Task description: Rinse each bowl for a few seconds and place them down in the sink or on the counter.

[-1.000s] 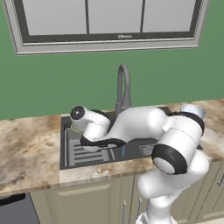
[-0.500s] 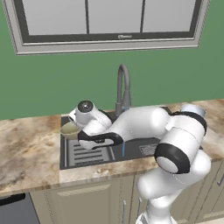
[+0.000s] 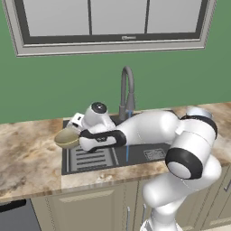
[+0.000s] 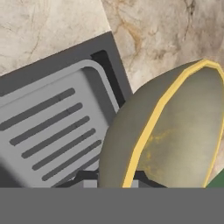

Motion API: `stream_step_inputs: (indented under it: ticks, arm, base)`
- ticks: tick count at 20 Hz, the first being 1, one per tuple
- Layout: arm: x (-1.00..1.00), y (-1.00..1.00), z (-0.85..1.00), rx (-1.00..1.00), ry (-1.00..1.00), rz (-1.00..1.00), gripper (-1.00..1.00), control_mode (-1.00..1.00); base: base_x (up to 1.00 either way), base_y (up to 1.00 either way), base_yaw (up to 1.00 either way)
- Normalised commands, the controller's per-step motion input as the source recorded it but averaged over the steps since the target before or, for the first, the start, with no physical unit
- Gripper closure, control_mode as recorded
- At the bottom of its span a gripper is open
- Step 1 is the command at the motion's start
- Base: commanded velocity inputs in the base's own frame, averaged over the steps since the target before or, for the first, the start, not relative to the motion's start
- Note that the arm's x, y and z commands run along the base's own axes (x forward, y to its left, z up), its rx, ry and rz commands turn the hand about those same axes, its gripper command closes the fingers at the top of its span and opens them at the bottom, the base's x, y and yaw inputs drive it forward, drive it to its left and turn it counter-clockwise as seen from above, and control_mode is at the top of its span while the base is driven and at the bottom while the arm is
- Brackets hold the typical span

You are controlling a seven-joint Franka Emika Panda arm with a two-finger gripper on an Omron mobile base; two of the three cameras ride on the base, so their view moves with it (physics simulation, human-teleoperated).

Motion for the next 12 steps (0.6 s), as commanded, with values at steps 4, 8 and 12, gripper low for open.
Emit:
stream_step_inputs:
  ticks: [4, 8, 12]
  arm:
    - [-0.02, 0.34, 0.00, 0.04, 0.02, 0.08, 1.00, -1.00]
    - [0.00, 0.44, 0.00, 0.00, 0.07, 0.05, 1.00, -1.00]
    - [0.01, 0.55, 0.00, 0.00, 0.05, 0.03, 1.00, -1.00]
  base:
    - [0.00, 0.00, 0.00]
    - [0.00, 0.00, 0.00]
    - [0.00, 0.00, 0.00]
